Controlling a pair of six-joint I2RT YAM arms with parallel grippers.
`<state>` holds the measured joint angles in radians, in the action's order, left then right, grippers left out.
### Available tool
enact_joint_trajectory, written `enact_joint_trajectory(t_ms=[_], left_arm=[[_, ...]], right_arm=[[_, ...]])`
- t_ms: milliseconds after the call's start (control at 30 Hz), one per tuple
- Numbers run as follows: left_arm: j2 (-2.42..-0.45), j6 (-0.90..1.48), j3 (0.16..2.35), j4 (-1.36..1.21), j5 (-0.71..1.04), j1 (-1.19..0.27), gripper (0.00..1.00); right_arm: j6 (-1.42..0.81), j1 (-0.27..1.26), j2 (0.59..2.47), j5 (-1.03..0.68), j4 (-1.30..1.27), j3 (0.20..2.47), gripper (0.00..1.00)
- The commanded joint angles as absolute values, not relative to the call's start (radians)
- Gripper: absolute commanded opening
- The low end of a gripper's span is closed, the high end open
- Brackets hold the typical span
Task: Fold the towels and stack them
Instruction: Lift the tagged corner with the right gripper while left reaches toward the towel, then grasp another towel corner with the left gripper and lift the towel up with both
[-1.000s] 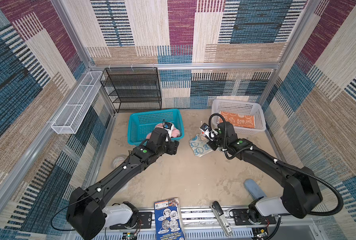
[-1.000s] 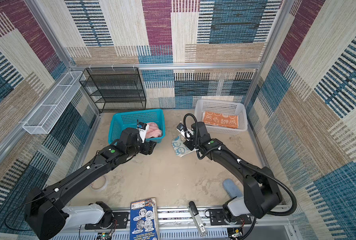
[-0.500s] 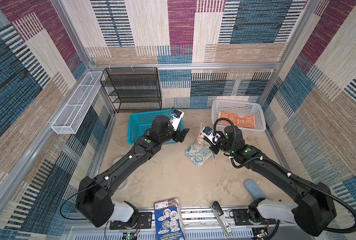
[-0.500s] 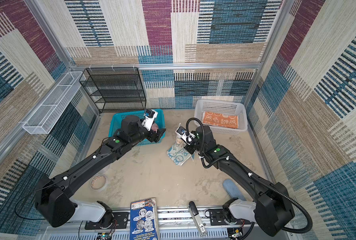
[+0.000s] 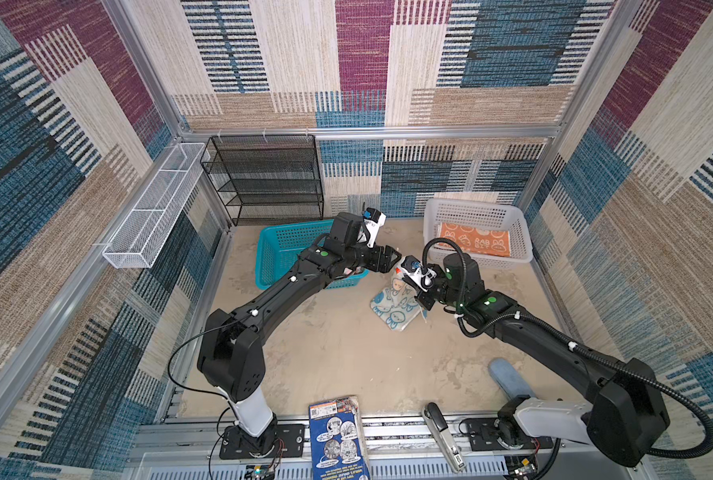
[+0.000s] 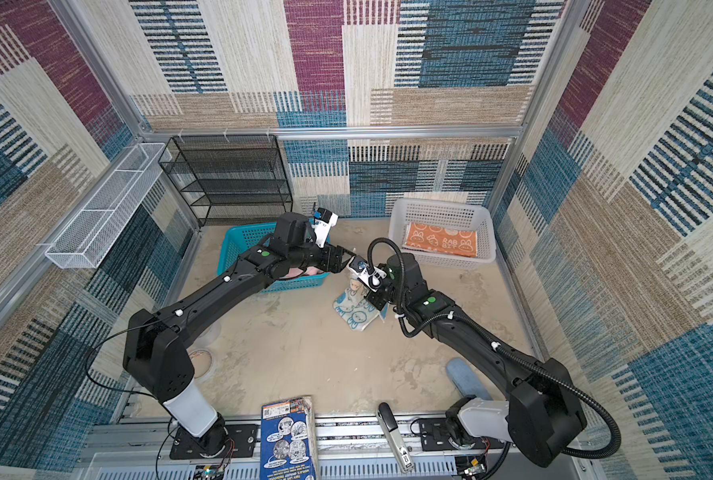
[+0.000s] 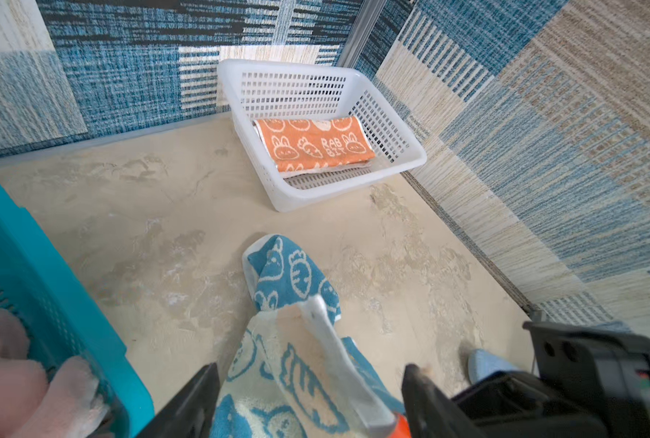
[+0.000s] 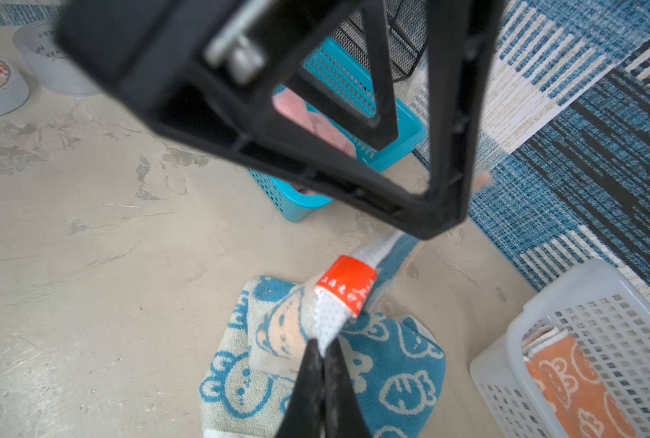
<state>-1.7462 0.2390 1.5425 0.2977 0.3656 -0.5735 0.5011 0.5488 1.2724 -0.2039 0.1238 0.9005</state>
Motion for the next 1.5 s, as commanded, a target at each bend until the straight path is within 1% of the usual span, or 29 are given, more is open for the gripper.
enact_joint_trajectory(t_ms=[0, 100, 167, 333, 367, 467, 500, 567, 600, 667, 700, 767, 800, 867, 967, 1033, 1267, 1333, 1467], left_arm=[[-1.795, 0.3, 1.614, 0.396, 0.406, -0.574, 0.77], [-1.837, 0.317, 1.662, 0.431, 0.426, -0.573, 0.73], [-1.861, 0.32, 1.69, 0.46, 0.425, -0.573, 0.68], [-1.902, 0.321, 1.721, 0.532, 0.397, -0.574, 0.48], [-1.904, 0.322, 1.719, 0.535, 0.394, -0.574, 0.45], [-1.904, 0.324, 1.709, 0.537, 0.384, -0.574, 0.32], [-1.904, 0.325, 1.708, 0.537, 0.38, -0.574, 0.25], [-1.904, 0.324, 1.706, 0.541, 0.367, -0.574, 0.07], [-1.903, 0.324, 1.706, 0.544, 0.354, -0.573, 0.0], [-1.896, 0.321, 1.702, 0.545, 0.321, -0.574, 0.0], [-1.89, 0.321, 1.699, 0.544, 0.298, -0.573, 0.0], [-1.875, 0.315, 1.691, 0.537, 0.257, -0.573, 0.0], [-1.866, 0.313, 1.688, 0.533, 0.234, -0.574, 0.0], [-1.853, 0.305, 1.683, 0.532, 0.192, -0.574, 0.0], [-1.841, 0.29, 1.683, 0.543, 0.136, -0.573, 0.0], [-1.841, 0.283, 1.686, 0.549, 0.106, -0.572, 0.0], [-1.855, 0.268, 1.698, 0.569, 0.059, -0.567, 0.0], [-1.855, 0.266, 1.695, 0.571, 0.054, -0.563, 0.0], [-1.848, 0.264, 1.684, 0.564, 0.055, -0.556, 0.0]], right_arm=[[0.498, 0.557, 1.281, -0.195, 0.091, 0.902, 0.0], [0.5, 0.567, 1.292, -0.18, 0.095, 0.905, 0.0], [0.5, 0.571, 1.298, -0.175, 0.094, 0.907, 0.0], [0.492, 0.577, 1.312, -0.159, 0.086, 0.913, 0.0], [0.488, 0.577, 1.317, -0.154, 0.086, 0.915, 0.0], [0.471, 0.578, 1.341, -0.141, 0.088, 0.925, 0.0], [0.462, 0.578, 1.351, -0.137, 0.089, 0.928, 0.0], [0.439, 0.579, 1.371, -0.131, 0.096, 0.937, 0.02], [0.417, 0.579, 1.383, -0.127, 0.104, 0.946, 0.03], [0.387, 0.579, 1.408, -0.145, 0.124, 0.961, 0.06], [0.369, 0.579, 1.421, -0.158, 0.127, 0.966, 0.09], [0.333, 0.579, 1.448, -0.182, 0.136, 0.974, 0.11], [0.313, 0.579, 1.462, -0.19, 0.135, 0.973, 0.14], [0.268, 0.579, 1.485, -0.17, 0.128, 0.967, 0.16], [0.191, 0.579, 1.507, -0.133, 0.102, 0.938, 0.26], [0.138, 0.578, 1.518, -0.108, 0.089, 0.919, 0.3], [-0.01, 0.579, 1.538, -0.011, 0.065, 0.845, 0.31], [-0.037, 0.578, 1.528, 0.021, 0.06, 0.821, 0.32], [-0.054, 0.578, 1.522, 0.026, 0.045, 0.794, 0.33]])
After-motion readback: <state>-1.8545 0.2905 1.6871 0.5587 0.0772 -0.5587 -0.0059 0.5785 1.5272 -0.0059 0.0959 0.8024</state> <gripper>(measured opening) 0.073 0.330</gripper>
